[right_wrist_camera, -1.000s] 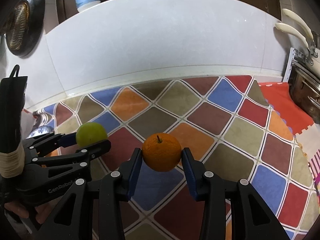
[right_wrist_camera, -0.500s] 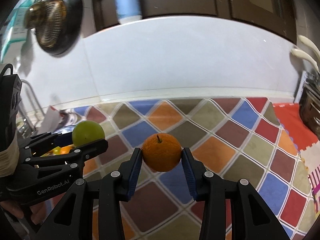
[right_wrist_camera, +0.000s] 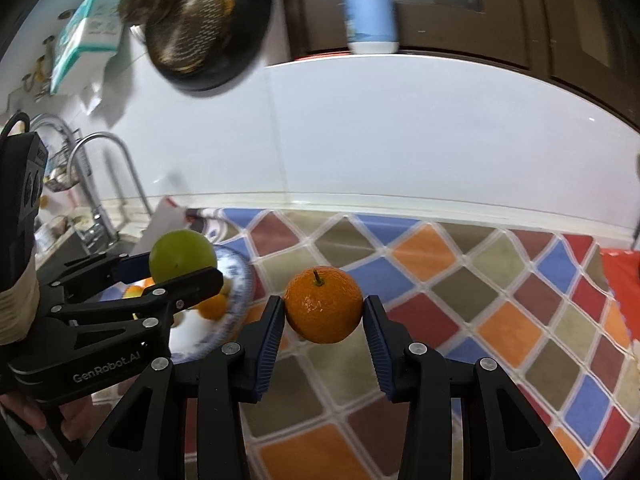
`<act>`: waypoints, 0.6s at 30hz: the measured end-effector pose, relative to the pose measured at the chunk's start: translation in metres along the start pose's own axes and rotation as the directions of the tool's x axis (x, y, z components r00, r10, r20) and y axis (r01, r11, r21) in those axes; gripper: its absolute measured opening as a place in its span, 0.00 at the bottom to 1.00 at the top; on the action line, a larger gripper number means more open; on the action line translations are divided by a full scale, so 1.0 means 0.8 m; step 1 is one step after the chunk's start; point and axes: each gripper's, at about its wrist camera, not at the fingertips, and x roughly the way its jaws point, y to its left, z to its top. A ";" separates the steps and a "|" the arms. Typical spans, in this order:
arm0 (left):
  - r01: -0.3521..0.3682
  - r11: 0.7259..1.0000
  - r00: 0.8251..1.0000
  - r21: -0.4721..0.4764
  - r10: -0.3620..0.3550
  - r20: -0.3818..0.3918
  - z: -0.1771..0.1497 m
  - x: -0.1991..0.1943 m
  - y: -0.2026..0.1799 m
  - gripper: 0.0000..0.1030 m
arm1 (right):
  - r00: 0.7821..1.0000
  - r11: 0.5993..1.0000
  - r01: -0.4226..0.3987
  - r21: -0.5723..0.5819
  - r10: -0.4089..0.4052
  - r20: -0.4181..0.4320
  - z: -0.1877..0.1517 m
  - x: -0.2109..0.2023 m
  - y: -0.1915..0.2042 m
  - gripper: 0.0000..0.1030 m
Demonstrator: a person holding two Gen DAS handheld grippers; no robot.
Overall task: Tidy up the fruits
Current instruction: 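Lower the large green fruit and mandarin onto the plate and open both tools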
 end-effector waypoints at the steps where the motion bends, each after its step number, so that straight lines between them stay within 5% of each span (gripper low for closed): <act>1: -0.010 1.000 1.000 -0.001 0.010 -0.001 -0.001 -0.001 0.008 0.49 | 1.000 1.000 -0.011 -0.008 0.011 -0.002 0.001 0.003 0.004 0.40; 18: -0.103 0.994 0.991 0.028 0.105 -0.081 -0.008 0.031 0.107 0.49 | 0.973 0.978 -0.186 -0.099 0.169 -0.154 0.000 0.091 0.104 0.40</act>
